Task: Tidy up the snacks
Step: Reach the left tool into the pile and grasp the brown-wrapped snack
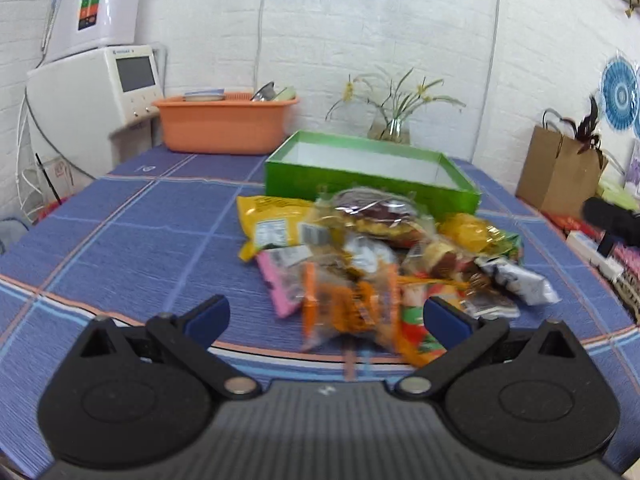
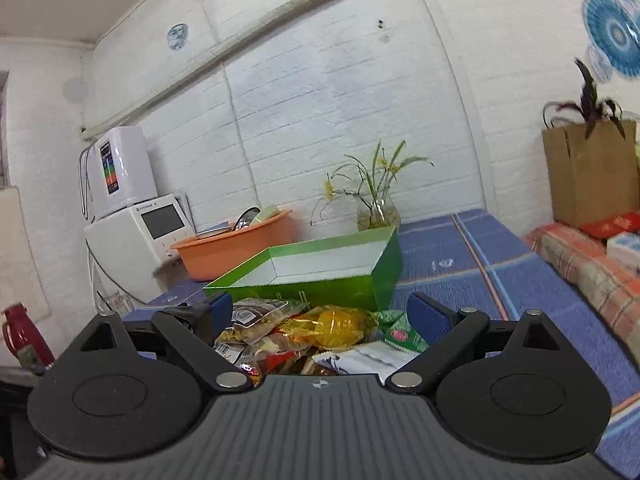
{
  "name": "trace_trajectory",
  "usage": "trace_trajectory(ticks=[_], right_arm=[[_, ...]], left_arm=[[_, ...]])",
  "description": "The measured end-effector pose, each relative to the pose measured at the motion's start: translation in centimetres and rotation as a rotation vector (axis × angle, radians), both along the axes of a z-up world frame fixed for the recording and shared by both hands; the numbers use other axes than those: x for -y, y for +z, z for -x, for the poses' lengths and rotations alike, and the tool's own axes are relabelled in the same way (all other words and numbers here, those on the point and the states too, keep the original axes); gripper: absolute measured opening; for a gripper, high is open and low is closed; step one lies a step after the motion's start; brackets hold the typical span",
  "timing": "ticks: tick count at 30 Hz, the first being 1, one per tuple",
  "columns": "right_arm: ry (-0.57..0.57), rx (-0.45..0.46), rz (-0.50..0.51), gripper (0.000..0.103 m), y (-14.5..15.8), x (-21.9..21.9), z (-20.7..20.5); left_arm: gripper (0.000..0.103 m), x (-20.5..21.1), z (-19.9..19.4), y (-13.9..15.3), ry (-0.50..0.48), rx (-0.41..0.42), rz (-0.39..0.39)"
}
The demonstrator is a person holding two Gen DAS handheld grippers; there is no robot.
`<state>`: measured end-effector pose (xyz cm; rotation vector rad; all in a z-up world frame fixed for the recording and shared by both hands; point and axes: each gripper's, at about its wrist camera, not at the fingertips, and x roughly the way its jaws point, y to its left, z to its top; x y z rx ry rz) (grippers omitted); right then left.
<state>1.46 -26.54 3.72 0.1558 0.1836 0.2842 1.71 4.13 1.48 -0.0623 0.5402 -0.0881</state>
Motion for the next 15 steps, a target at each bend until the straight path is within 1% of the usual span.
trace_trajectory(ticks=[2,3,5,7,10,11,12,13,15], right_arm=[[0.009,0.038,0.086,0.103,0.7,-0.7,0.0],[0.013,0.043,0.110,0.103,1.1,-1.2,-0.2],[0.045,0.031,0.114,0.103,2.0,-2.1,-1.7],[0.094,-0.016,0.044,0.103,2.4,-3.0,-4.2],[0.166,-0.161,-0.107,0.103,1.4,-3.9,-9.0],[0.170,-0.214,-0.148,0.103,0.7,-4.0,-10.6],[0.155,-0.254,-0.171,0.103,0.0,-4.2,-11.9],[0.138,-0.282,-0.178,0.103,-0.6,-4.3,-12.9],[0.109,-0.326,-0.163,0.103,-1.8,-4.9,-14.6]], left_arm=[[0.103,-1.7,-1.3,0.8,0.000,-0.025,-0.034],[0.103,-2.3,-2.2,1.3,0.001,-0.035,-0.048],[0.103,-3.4,-4.5,2.0,-0.013,-0.044,-0.056],[0.103,-3.7,-7.5,2.3,-0.032,-0.060,-0.065],[0.103,-2.6,-11.6,1.6,-0.100,-0.057,-0.081],[0.103,-2.3,-12.7,1.2,-0.126,-0.069,-0.075],[0.103,-2.0,-14.0,0.7,-0.159,-0.093,-0.051],[0.103,-1.8,-15.1,0.3,-0.188,-0.118,-0.015],[0.103,-1.9,-16.8,-0.7,-0.233,-0.155,0.075]])
